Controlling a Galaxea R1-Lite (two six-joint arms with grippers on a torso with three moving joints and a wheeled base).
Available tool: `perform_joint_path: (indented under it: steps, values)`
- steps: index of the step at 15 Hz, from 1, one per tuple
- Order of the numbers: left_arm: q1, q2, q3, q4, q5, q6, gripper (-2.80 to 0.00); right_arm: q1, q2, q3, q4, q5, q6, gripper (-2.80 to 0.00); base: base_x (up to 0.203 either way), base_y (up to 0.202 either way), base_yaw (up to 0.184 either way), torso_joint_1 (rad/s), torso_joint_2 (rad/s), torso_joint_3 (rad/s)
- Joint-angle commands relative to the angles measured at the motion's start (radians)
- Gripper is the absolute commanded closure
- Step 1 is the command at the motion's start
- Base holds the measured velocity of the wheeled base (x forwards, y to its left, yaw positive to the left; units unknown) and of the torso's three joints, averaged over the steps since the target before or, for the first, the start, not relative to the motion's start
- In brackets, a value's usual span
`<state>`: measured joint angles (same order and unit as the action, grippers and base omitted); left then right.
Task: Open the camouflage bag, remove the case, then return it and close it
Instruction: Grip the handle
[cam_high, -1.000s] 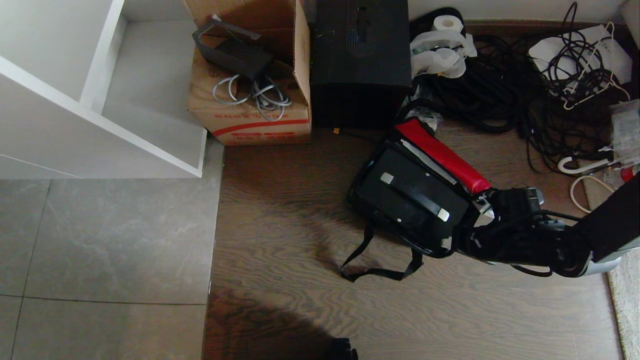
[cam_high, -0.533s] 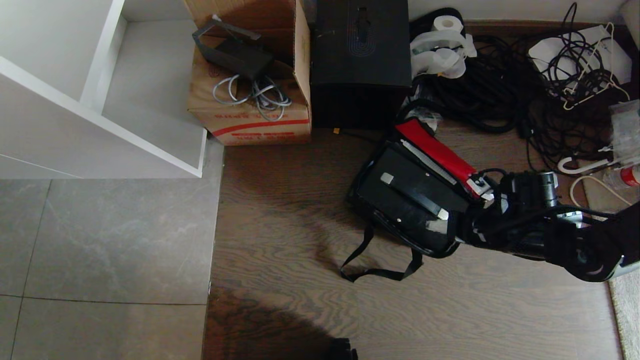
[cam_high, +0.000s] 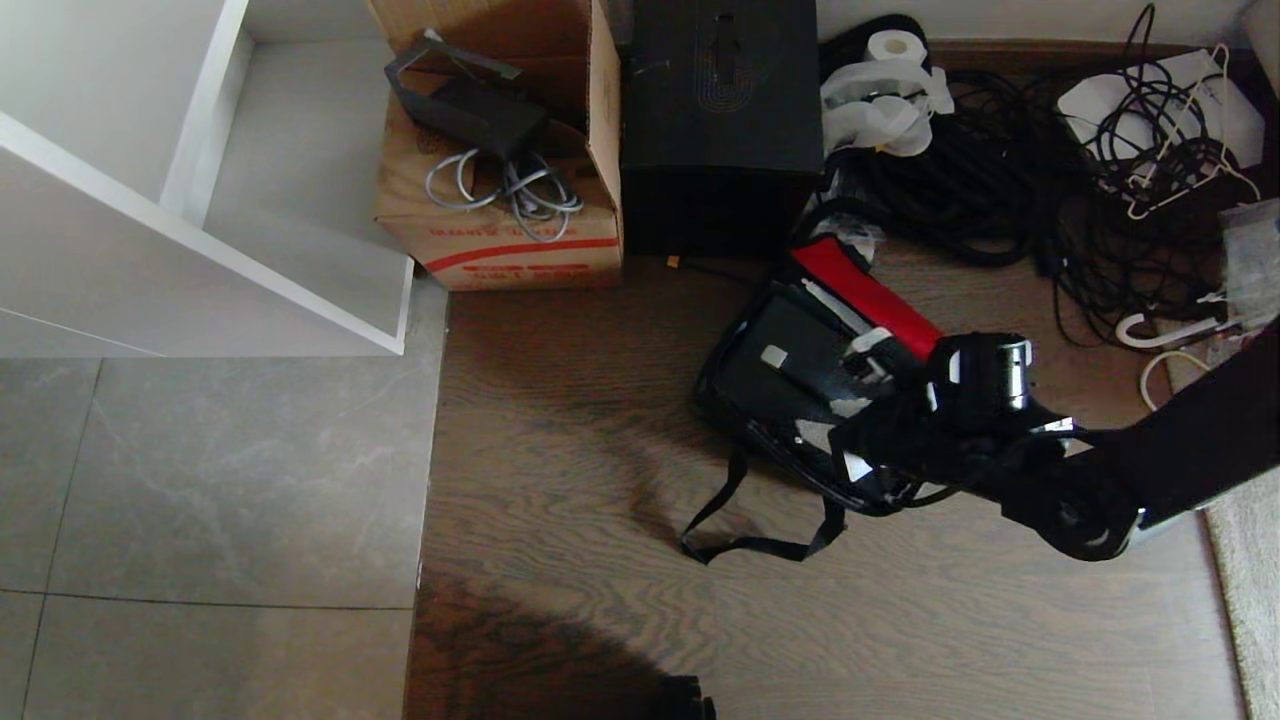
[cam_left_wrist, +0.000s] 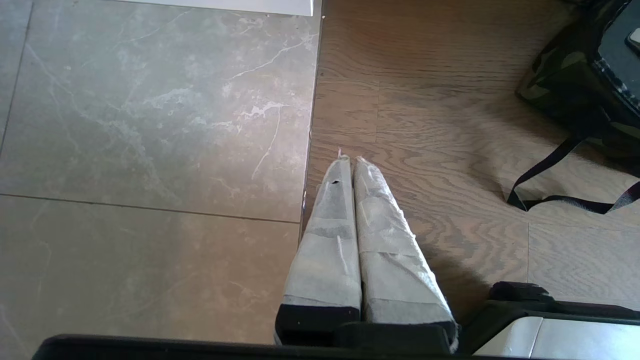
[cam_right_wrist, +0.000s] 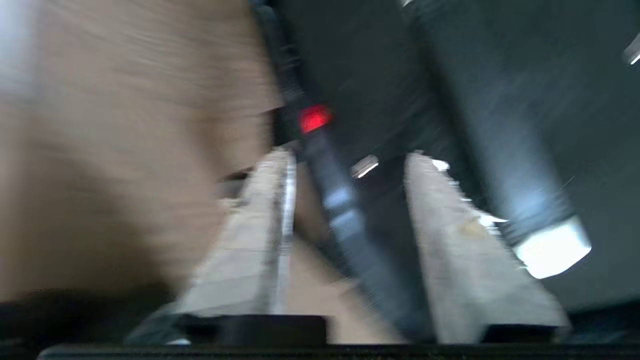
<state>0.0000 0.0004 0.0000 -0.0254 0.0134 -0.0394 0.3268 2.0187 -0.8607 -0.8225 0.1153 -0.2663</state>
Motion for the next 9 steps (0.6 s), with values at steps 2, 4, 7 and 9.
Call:
perform_joint_path:
  steps: [2, 4, 7, 9]
  values:
    - [0.0, 0.0, 0.009, -0.001, 0.0, -0.001, 0.0, 0.035, 0.091, -0.042, -0.175, -0.215, -0.223, -2.8, 0.0, 0.0, 0.0, 0.0, 0.0, 0.0]
    - [0.002, 0.0, 0.009, -0.001, 0.0, -0.001, 0.0, 0.045, 0.11, -0.045, -0.273, -0.331, -0.355, -2.8, 0.0, 0.0, 0.0, 0.0, 0.0, 0.0]
    - [0.0, 0.0, 0.009, -0.001, 0.0, -0.001, 0.0, 0.072, 0.143, 0.049, -0.366, -0.464, -0.475, -2.8, 0.0, 0.0, 0.0, 0.0, 0.0, 0.0]
    - [0.0, 0.0, 0.009, -0.001, 0.0, -0.001, 0.0, 0.115, 0.171, 0.05, -0.376, -0.598, -0.481, -2.8, 0.0, 0.0, 0.0, 0.0, 0.0, 0.0]
